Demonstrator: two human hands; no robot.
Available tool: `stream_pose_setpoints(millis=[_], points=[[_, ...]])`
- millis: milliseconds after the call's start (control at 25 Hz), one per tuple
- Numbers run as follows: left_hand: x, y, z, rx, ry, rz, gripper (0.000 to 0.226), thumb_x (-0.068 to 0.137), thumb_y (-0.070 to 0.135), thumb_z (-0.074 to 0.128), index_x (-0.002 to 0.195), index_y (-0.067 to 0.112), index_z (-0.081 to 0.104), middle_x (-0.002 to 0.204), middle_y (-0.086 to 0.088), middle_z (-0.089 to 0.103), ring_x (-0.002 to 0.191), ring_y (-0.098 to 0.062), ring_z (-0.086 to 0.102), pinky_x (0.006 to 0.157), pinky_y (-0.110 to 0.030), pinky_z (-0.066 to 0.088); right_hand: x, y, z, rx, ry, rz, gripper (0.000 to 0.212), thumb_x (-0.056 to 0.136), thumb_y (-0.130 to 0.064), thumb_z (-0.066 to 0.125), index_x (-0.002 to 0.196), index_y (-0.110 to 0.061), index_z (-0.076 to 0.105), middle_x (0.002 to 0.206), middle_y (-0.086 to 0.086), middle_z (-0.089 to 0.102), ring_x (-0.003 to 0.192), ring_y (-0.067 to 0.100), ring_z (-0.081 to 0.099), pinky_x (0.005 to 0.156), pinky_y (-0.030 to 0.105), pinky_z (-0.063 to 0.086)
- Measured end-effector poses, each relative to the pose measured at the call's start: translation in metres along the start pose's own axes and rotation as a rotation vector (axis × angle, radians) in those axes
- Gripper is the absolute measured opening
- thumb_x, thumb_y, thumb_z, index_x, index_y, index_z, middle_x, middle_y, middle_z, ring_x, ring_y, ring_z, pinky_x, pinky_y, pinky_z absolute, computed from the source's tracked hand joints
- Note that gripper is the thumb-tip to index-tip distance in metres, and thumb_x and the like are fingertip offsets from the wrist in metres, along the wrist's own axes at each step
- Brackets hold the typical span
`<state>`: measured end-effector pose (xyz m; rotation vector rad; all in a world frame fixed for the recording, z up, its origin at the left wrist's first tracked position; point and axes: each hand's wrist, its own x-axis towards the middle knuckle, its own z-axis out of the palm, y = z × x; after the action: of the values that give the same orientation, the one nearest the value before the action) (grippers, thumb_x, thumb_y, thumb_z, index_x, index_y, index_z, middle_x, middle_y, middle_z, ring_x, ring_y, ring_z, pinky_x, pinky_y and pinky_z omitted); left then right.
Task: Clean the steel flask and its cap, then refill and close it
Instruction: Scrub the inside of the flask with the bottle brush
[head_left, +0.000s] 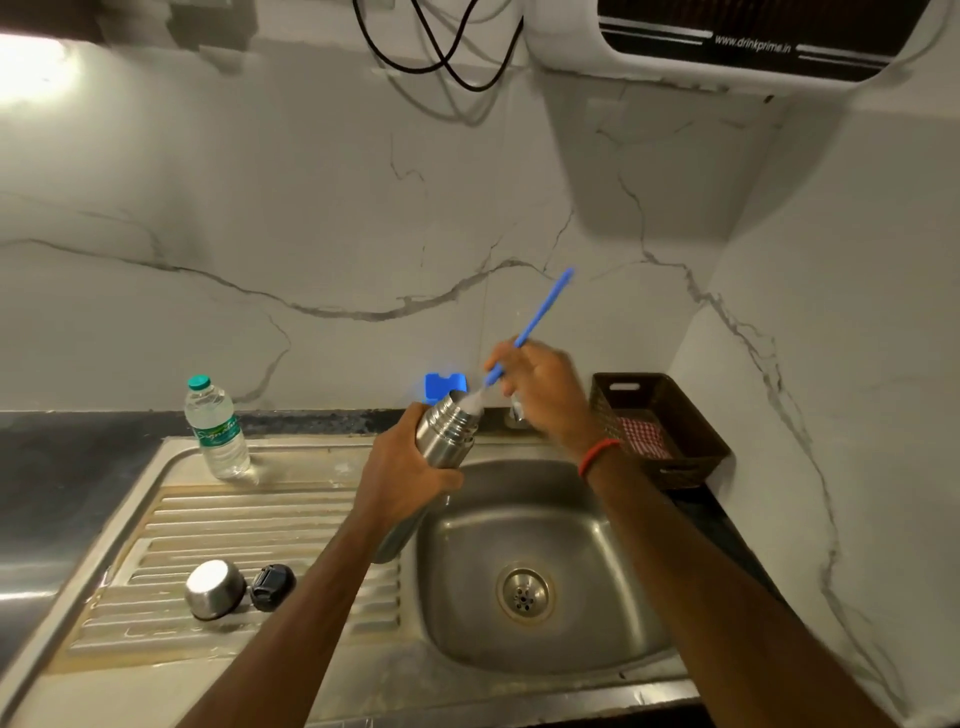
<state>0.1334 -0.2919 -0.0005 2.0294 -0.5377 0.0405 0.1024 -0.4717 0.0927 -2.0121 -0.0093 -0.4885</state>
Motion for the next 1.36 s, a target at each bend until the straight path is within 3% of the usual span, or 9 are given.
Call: stream_pose_setpoints(millis=[160, 320, 360, 520, 680, 880, 1120, 1280, 1360], points=[[-0.003, 0.002, -0.008, 0.023, 0.011, -0.010, 0.075, 0.059, 0.019, 0.091, 0.119, 0.034, 0.049, 0.101, 0.017, 0.061, 0.082, -0.007, 0.064, 0.062, -0.012, 0.046, 0.027, -0.018, -0.028, 0.100, 0.329, -0.095, 0.032, 0.106, -0.026, 0.046, 0.082, -0.015, 0.065, 0.065, -0.006, 0.061, 0.056, 0.000, 0.055, 0.062, 0.018, 0.050], [-0.004, 0.001, -0.010, 0.006, 0.044, -0.023, 0.070, 0.054, 0.018, 0.090, 0.112, 0.031, 0.054, 0.095, 0.013, 0.065, 0.076, -0.008, 0.065, 0.059, -0.013, 0.046, -0.002, 0.008, 0.022, -0.003, -0.016, -0.074, 0.032, 0.106, -0.020, 0.047, 0.086, -0.008, 0.068, 0.067, 0.001, 0.063, 0.056, 0.001, 0.056, 0.062, 0.016, 0.048], [-0.005, -0.001, -0.011, 0.007, 0.041, -0.035, 0.070, 0.054, 0.018, 0.090, 0.113, 0.030, 0.054, 0.095, 0.013, 0.065, 0.076, -0.009, 0.064, 0.057, -0.011, 0.045, 0.004, 0.007, 0.014, 0.005, -0.018, -0.035, 0.031, 0.105, -0.021, 0.048, 0.085, -0.009, 0.068, 0.067, 0.000, 0.064, 0.055, 0.000, 0.057, 0.061, 0.014, 0.047], [-0.003, -0.003, -0.013, 0.063, 0.025, -0.027, 0.074, 0.055, 0.024, 0.090, 0.117, 0.034, 0.051, 0.099, 0.014, 0.064, 0.079, -0.008, 0.065, 0.061, -0.014, 0.046, 0.030, -0.006, -0.013, 0.123, 0.323, -0.058, 0.032, 0.106, -0.026, 0.047, 0.080, -0.021, 0.065, 0.067, -0.007, 0.064, 0.058, -0.002, 0.058, 0.063, 0.017, 0.050], [-0.005, -0.005, -0.010, 0.024, 0.047, -0.049, 0.071, 0.052, 0.021, 0.089, 0.111, 0.035, 0.053, 0.094, 0.013, 0.065, 0.075, -0.008, 0.064, 0.058, -0.014, 0.047, 0.002, 0.007, 0.026, -0.014, -0.017, -0.031, 0.028, 0.105, -0.018, 0.048, 0.084, -0.013, 0.066, 0.068, -0.005, 0.063, 0.058, -0.003, 0.059, 0.065, 0.014, 0.049], [-0.009, -0.013, -0.015, 0.010, 0.047, -0.065, 0.076, 0.052, 0.027, 0.089, 0.116, 0.040, 0.050, 0.099, 0.017, 0.064, 0.081, -0.007, 0.066, 0.063, -0.017, 0.049, 0.039, -0.011, -0.030, 0.054, 0.311, -0.062, 0.031, 0.105, -0.029, 0.047, 0.082, -0.021, 0.065, 0.068, -0.006, 0.065, 0.061, 0.000, 0.061, 0.067, 0.018, 0.054], [-0.007, -0.010, -0.012, 0.007, 0.067, -0.047, 0.081, 0.047, 0.037, 0.083, 0.121, 0.037, 0.051, 0.100, 0.013, 0.065, 0.080, -0.009, 0.065, 0.062, -0.021, 0.052, 0.026, 0.007, 0.013, -0.118, -0.065, -0.077, 0.033, 0.104, -0.026, 0.050, 0.091, -0.004, 0.071, 0.069, -0.003, 0.067, 0.056, -0.004, 0.059, 0.059, 0.011, 0.044], [-0.002, -0.009, -0.016, 0.012, 0.062, -0.064, 0.073, 0.058, 0.017, 0.090, 0.122, 0.026, 0.054, 0.099, 0.010, 0.063, 0.078, -0.007, 0.061, 0.056, -0.008, 0.043, 0.047, -0.012, -0.017, -0.027, 0.130, -0.095, 0.029, 0.104, -0.028, 0.050, 0.086, -0.015, 0.068, 0.070, -0.004, 0.068, 0.057, -0.003, 0.060, 0.059, 0.011, 0.047], [-0.003, -0.008, -0.016, 0.025, 0.043, -0.035, 0.075, 0.053, 0.031, 0.087, 0.120, 0.030, 0.053, 0.098, 0.014, 0.063, 0.078, -0.006, 0.063, 0.055, -0.007, 0.043, 0.040, -0.005, -0.009, 0.033, 0.250, -0.092, 0.029, 0.105, -0.028, 0.048, 0.083, -0.020, 0.065, 0.069, -0.007, 0.065, 0.059, -0.003, 0.061, 0.060, 0.011, 0.048]])
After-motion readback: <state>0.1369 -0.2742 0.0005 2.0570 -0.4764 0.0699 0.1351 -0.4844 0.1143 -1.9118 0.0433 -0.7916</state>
